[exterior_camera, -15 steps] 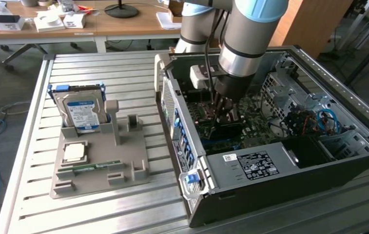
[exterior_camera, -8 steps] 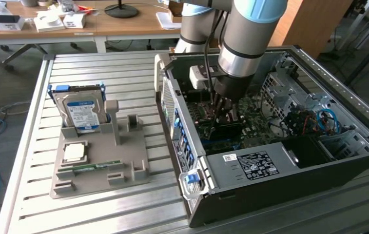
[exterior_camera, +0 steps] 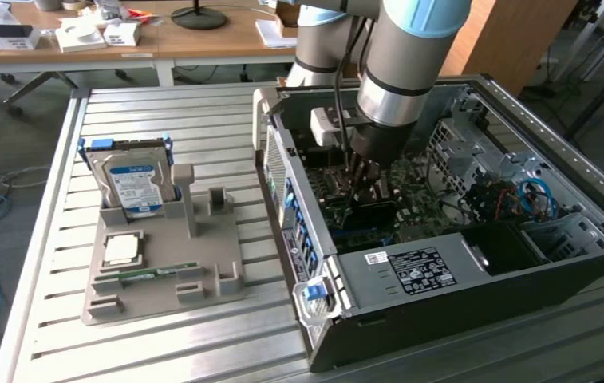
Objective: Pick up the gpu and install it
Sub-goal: 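Press down on the gpu until it lock into place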
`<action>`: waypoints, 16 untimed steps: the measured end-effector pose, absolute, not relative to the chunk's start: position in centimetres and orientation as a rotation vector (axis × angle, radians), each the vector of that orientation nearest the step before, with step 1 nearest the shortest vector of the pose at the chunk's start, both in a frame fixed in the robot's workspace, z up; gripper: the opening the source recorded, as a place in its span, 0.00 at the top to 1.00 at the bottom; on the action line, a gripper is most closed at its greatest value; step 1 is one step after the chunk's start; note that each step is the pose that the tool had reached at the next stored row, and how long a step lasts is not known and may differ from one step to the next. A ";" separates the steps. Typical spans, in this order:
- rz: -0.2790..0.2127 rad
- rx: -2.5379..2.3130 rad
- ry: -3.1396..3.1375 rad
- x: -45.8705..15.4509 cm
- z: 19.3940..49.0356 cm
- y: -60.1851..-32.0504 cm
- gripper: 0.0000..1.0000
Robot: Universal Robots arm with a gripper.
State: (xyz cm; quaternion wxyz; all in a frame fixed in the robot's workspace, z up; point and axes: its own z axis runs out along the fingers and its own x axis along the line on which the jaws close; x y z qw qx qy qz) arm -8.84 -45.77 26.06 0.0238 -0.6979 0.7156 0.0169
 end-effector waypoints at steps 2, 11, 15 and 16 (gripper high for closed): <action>0.053 -2.158 2.213 -8.8 26.3 -45.7 0.89; 0.052 -2.160 2.215 -8.8 28.4 -45.8 0.89; 0.052 -2.160 2.215 -8.8 29.1 -45.8 0.89; 0.052 -2.161 2.215 -8.7 29.2 -45.8 0.89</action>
